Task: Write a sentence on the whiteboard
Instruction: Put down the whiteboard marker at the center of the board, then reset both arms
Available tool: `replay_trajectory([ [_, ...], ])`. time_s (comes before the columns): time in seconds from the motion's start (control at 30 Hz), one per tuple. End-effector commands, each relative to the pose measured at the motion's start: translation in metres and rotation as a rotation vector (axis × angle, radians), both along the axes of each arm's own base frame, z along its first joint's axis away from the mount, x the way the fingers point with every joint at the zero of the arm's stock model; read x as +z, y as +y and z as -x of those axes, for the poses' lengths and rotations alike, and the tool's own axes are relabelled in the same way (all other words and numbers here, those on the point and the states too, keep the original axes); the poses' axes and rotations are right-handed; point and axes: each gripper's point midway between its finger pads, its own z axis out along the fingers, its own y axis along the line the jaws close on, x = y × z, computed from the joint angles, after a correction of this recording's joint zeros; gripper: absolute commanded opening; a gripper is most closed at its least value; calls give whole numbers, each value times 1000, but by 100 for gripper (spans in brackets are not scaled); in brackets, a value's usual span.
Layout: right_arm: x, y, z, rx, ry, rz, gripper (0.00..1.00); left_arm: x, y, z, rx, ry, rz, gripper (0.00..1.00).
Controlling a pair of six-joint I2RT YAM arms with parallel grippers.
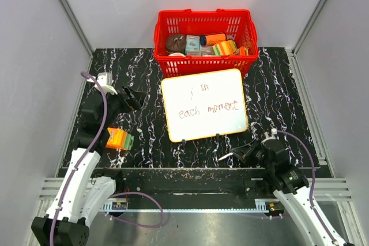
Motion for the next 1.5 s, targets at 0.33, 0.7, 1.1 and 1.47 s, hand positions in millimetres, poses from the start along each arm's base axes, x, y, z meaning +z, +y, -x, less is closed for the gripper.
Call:
replay_trajectory([
  [0.33, -13, -17, -5, -106, 65, 66, 56, 24, -1, 8, -3, -2, 23, 99],
  [0.7, 41, -14, -33, -73, -148, 108, 98, 20, -12, 9, -60, -2, 58, 99],
  [1.1, 104, -41, -90, -86, -376, 474, 100, -12, 15, 1, 87, 112, -36, 99],
  [1.47, 131, -76, -136, -178, -501, 798, 100, -71, 62, 4, 365, 271, -101, 99],
])
